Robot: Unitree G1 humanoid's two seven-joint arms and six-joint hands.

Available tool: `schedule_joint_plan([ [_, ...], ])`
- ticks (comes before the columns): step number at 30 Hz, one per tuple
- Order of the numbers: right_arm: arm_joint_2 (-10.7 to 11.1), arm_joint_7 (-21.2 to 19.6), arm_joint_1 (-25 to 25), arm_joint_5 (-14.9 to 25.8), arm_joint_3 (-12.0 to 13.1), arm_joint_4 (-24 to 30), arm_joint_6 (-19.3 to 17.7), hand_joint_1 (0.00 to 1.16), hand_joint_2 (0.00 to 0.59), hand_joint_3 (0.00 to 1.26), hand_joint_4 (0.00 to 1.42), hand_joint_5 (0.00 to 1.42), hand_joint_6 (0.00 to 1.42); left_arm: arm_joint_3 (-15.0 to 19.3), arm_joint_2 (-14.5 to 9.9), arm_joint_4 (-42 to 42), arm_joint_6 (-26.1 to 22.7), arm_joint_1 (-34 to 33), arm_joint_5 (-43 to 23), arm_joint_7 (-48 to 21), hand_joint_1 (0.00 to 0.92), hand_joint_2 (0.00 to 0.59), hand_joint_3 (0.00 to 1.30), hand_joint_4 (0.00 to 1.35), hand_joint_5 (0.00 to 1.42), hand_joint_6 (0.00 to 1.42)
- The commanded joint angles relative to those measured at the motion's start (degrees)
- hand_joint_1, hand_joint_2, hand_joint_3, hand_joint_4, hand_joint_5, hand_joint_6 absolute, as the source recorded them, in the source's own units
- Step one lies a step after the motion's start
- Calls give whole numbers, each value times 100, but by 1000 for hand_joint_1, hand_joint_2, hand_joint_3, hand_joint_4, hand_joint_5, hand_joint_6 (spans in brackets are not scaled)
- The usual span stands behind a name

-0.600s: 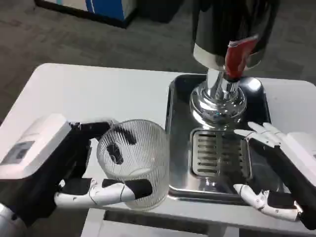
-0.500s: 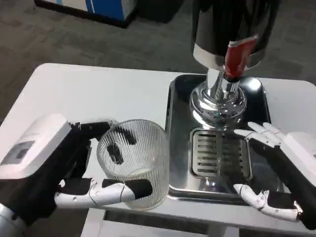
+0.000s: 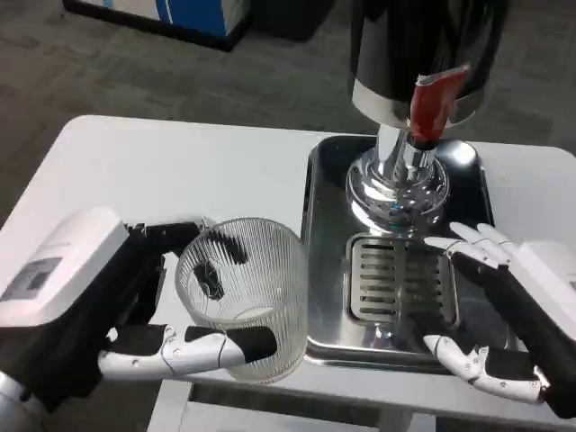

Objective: Grasp the cup under the faucet to collect the drink, then remove the cup.

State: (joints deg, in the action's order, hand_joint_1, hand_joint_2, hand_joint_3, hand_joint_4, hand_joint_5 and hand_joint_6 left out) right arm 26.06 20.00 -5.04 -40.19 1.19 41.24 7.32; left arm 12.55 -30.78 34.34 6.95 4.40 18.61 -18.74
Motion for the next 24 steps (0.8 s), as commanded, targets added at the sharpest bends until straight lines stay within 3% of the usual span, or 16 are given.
schedule_joint_plan([
  [1, -45, 70, 16, -18, -18, 41, 60, 522, 454, 228, 86, 50, 102, 5, -3, -36, 66, -59, -66, 31, 405, 100, 972, 1114, 1309, 1424],
  [15, -49, 70, 41, 26, 115, 9, 228, 519, 458, 228, 96, 61, 112, -192, 4, -395, 85, -454, 29, 97, 405, 100, 972, 1114, 1309, 1424],
  [24, -60, 55, 66, 55, 218, 1, 366, 512, 463, 228, 96, 61, 113, -527, 37, -1282, 205, -1223, 261, 256, 405, 100, 972, 1114, 1309, 1424],
])
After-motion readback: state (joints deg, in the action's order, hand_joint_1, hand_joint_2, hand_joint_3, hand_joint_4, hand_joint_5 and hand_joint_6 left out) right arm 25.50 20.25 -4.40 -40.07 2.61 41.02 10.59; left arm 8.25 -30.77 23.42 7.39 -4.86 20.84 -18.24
